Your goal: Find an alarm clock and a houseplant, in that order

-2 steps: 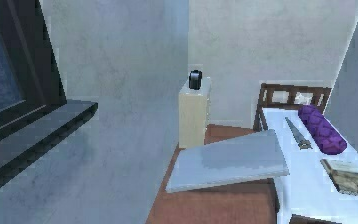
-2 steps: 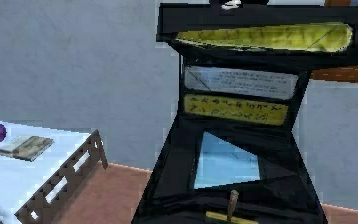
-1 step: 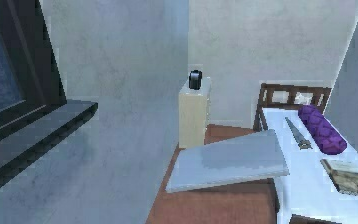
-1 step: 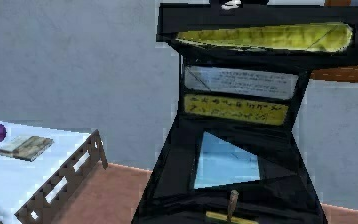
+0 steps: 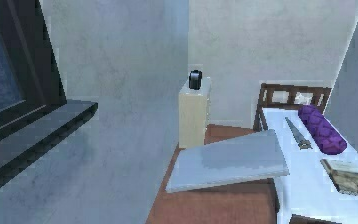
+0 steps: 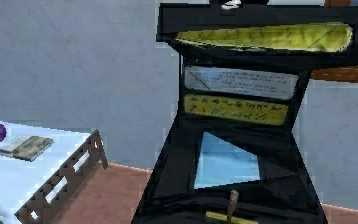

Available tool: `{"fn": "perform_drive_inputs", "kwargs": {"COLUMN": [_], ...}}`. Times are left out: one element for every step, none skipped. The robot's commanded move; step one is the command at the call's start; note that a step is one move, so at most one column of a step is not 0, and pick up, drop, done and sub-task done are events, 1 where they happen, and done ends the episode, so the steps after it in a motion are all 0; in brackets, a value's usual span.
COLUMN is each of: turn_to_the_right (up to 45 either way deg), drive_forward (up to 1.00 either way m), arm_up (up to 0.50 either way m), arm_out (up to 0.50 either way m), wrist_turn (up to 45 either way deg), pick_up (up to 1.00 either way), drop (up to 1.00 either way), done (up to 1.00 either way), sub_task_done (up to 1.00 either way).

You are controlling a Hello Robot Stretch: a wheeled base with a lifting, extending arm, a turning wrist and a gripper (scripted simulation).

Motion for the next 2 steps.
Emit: {"fn": "perform_drive_inputs", "kwargs": {"turn_to_the_right": [9.0, 0.0], "drive_forward": [0.00, 1.00], "arm_up": [0.00, 0.00], "arm_out": [0.00, 0.00], "wrist_turn": [0.0, 0.0], "pick_up": [0.00, 0.00], "drop": [0.00, 0.00], "done": [0.00, 0.00], "sub_task_done": [0.00, 0.00]}}
